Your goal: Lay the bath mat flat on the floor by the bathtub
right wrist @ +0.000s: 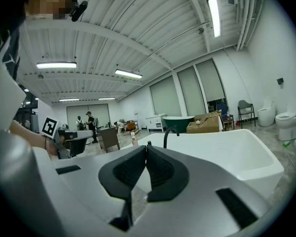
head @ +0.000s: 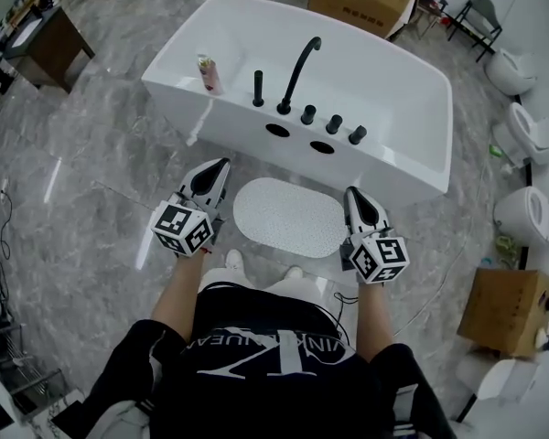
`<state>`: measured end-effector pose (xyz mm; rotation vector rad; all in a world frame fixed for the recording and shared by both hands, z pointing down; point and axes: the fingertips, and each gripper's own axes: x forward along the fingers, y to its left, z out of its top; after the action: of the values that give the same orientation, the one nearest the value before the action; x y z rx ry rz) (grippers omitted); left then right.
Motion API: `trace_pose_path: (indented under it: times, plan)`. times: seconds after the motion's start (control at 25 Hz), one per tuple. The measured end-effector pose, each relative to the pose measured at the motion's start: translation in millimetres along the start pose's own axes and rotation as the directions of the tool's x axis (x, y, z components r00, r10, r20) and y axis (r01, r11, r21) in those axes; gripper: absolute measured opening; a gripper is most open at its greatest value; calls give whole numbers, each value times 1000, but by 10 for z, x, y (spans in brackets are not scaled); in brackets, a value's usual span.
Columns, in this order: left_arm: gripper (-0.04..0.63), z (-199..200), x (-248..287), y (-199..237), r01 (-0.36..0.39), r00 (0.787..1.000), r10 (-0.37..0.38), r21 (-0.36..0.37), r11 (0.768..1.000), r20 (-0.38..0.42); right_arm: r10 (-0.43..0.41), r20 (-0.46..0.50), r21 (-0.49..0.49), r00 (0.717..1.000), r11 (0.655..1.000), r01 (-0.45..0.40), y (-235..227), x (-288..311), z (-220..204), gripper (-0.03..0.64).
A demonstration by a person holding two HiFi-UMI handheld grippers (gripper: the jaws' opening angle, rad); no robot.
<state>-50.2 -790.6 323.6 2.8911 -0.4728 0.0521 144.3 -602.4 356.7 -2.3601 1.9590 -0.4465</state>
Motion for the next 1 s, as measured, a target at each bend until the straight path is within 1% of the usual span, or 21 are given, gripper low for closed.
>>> trace_pose_path:
  times: [0.2, 0.32, 0.44, 0.6, 0.84, 1.0]
  plan:
    - [14, 84, -56, -119, 32, 999, -32, 63, 998, -4, 9, 12, -16, 1000, 1000, -8, 78, -49, 75, 26]
    - [14, 107, -99, -154, 35, 999, -34, 92, 995, -11, 14, 2, -46, 1000, 999, -14, 129, -51, 76, 26]
    - [14, 134, -144, -138, 27, 1000, -26, 93, 995, -11, 13, 13, -52, 1000, 999, -12, 183, -60, 97, 26]
    - [14, 137, -169, -157, 33, 999, -33, 65, 997, 0, 13, 37, -71, 999, 997, -10, 236, -90, 167, 26]
    - [14, 181, -182, -102, 22, 1000, -23, 87, 996, 5, 3, 47, -66, 999, 998, 0, 230, -103, 192, 25]
    - [14, 238, -196, 1, -3, 1000, 2, 104, 995, 14, -10, 53, -60, 999, 998, 13, 209, -86, 194, 26]
